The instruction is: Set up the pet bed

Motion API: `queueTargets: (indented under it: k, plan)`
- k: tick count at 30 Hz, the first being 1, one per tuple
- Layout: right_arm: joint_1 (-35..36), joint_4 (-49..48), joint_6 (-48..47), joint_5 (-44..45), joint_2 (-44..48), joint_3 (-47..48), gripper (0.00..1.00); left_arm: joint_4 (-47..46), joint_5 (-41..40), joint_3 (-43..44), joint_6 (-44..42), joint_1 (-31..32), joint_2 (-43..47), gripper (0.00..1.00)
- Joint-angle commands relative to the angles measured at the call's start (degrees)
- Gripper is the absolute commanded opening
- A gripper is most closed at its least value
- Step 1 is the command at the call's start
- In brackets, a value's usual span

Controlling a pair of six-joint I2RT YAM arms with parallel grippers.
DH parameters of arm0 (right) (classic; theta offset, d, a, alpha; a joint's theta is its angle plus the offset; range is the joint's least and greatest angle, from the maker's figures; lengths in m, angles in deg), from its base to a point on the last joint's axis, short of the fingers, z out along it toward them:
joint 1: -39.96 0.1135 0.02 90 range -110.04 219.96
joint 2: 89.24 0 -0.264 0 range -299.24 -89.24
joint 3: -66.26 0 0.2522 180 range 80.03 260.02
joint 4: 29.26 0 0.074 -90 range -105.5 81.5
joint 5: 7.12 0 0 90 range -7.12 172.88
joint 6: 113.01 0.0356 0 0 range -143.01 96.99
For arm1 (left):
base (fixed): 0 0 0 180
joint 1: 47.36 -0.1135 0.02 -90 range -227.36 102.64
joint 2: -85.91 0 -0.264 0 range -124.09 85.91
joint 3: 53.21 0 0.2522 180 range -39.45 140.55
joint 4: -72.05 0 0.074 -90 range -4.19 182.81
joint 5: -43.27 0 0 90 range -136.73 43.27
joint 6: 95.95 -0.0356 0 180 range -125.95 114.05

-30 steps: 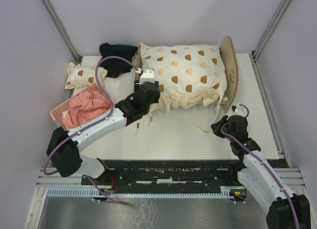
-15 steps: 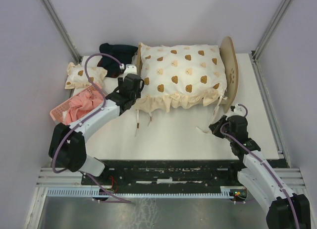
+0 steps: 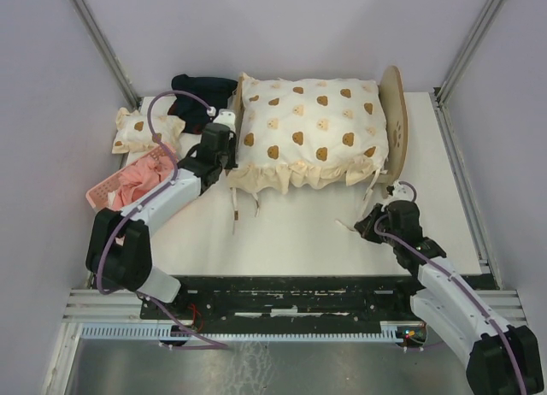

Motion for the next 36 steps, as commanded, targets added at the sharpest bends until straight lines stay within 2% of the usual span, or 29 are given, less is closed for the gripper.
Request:
queueTargets:
  k: [1, 7, 10, 13, 14, 15, 19, 23, 27, 30, 32, 36]
  plan:
    - [4.7, 2.6, 0.2, 0.4, 3.2, 2.3, 0.02, 2.0, 11.6, -0.5, -12.5, -4.9, 5.2, 0.03]
    - [11.2, 6.6, 1.7, 4.0, 7.2, 2.6, 0.02, 4.6, 18.3, -1.7, -19.1, -10.2, 8.0, 0.03]
    - [11.9, 8.7, 1.3, 5.3, 8.9, 2.8, 0.02, 2.4, 17.6, -3.5, -17.9, -10.4, 9.9, 0.05]
    - [11.9, 11.8, -0.2, 7.8, 9.7, 4.2, 0.02, 1.0, 13.8, -3.8, -10.4, -10.4, 13.0, 0.48]
    - [11.9, 12.9, -0.6, 8.6, 9.8, 4.9, 0.02, 1.3, 12.0, -3.2, -7.1, -10.4, 13.7, 0.55]
    - [12.0, 13.6, -0.7, 8.9, 9.9, 5.4, 0.02, 2.5, 11.0, -2.4, -4.3, -10.3, 14.3, 0.58]
    - [11.9, 11.6, -0.6, 5.8, 10.8, 5.5, 0.02, 4.4, 13.6, -2.5, 5.0, -9.3, 17.7, 0.58]
    - [11.9, 10.7, -0.4, 5.3, 11.0, 5.4, 0.02, 1.5, 13.8, -8.3, 11.0, -2.4, 23.5, 0.56]
    - [11.9, 11.1, 0.3, 5.5, 10.1, 6.3, 0.02, -7.9, 16.0, -17.1, 16.4, 7.7, 29.1, 0.53]
    - [11.9, 9.6, 3.1, 3.3, 10.3, 6.3, 0.02, -19.2, 19.1, -24.3, 18.9, 15.4, 30.9, 0.5]
    - [12.0, 8.8, 3.2, 1.6, 10.4, 6.5, 0.02, -26.1, 19.5, -28.0, 20.8, 20.2, 30.3, 0.5]
    - [11.9, 7.9, -5.4, -6.4, 10.8, 5.5, 0.02, -32.7, 18.1, -28.1, 27.1, 28.0, 23.7, 0.5]
